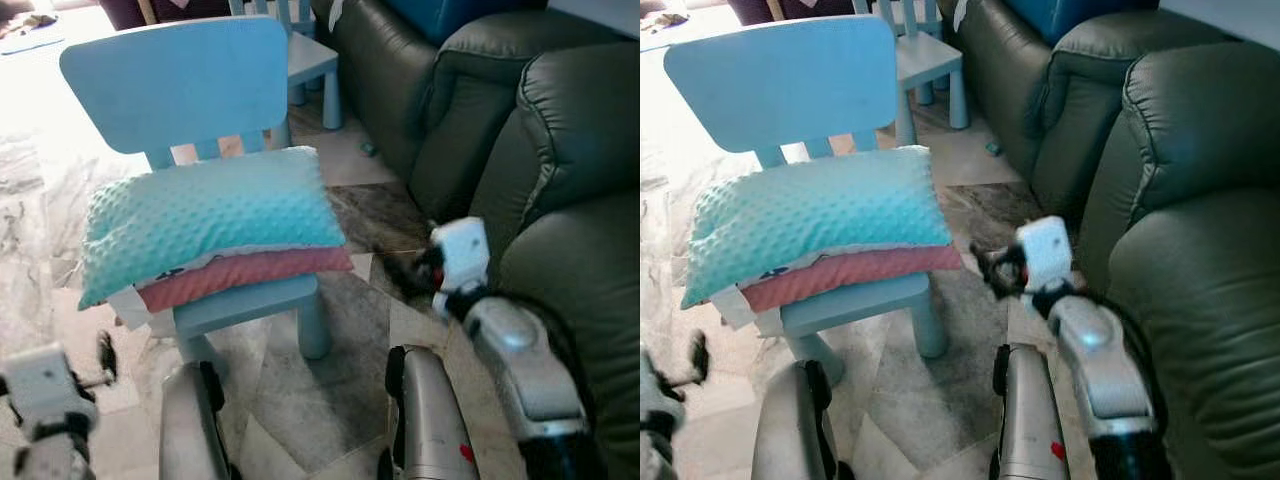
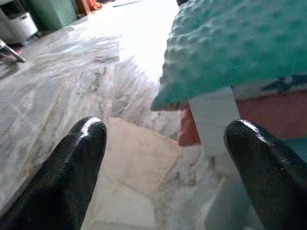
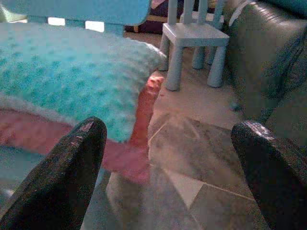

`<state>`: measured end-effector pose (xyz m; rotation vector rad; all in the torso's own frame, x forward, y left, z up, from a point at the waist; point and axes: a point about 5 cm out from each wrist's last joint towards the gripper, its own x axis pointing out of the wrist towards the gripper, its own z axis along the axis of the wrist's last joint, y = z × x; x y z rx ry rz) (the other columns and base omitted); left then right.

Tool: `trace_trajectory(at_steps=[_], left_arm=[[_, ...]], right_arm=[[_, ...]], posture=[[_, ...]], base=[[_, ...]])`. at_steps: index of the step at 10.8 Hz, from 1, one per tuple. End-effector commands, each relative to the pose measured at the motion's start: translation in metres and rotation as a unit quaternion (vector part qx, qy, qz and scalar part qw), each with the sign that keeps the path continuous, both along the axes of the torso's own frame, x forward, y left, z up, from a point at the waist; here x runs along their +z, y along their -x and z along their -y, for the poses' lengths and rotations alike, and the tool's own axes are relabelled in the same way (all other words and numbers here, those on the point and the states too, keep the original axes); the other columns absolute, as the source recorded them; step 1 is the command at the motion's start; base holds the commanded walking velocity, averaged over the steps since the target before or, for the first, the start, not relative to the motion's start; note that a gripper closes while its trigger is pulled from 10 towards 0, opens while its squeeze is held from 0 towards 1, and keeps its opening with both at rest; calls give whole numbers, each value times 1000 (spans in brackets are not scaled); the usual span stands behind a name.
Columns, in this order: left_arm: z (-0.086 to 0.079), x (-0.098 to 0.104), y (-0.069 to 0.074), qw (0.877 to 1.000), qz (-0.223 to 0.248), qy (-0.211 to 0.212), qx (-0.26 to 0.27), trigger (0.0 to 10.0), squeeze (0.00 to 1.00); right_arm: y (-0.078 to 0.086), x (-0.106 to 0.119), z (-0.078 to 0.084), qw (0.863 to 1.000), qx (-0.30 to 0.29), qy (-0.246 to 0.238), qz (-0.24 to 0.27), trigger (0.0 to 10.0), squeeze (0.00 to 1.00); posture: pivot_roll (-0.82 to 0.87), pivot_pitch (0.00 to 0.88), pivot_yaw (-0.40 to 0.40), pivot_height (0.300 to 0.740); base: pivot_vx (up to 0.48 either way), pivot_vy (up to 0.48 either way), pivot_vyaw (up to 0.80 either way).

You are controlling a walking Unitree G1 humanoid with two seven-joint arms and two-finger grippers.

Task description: Move the pillow to the sofa

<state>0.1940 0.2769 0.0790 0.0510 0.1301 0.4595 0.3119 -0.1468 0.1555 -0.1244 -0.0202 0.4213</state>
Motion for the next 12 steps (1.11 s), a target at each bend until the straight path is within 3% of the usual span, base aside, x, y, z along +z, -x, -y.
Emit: trace_trajectory(at_steps=[1,3,5,7,9,10,12], left_arm=[[-18,5,-8,999,10,-8,30,10000,0],[-36,21,-37,998,40,4,50,10000,0],[-58,39,-65,995,62,10,79,10000,0],[-74,42,-69,992,63,24,103,10000,0],[-79,43,-85,992,57,64,95,10000,0],[-86,49,-93,990,66,68,102,10000,0],[-92,52,-101,987,72,96,106,10000,0]], right_arm=[[-10,14,-7,1000,10,-25,15,10000,0],[-25,43,-25,995,49,-71,40,10000,0],[-45,58,-40,993,74,-62,66,10000,0],[-60,59,-46,992,94,-64,49,10000,0],[-75,60,-61,990,119,-68,20,10000,0],[-84,65,-69,994,96,-42,34,10000,0],[-90,70,-80,996,70,-40,49,10000,0]], posture=[[-122,177,18,436],[-140,210,22,436],[-136,238,21,436],[-137,256,23,436],[-128,269,18,436],[-121,279,13,436],[-113,292,13,436]], base=[[0,0,0],[0,0,0],[0,0,0],[0,0,0],[0,0,0],[0,0,0],[0,0,0]])
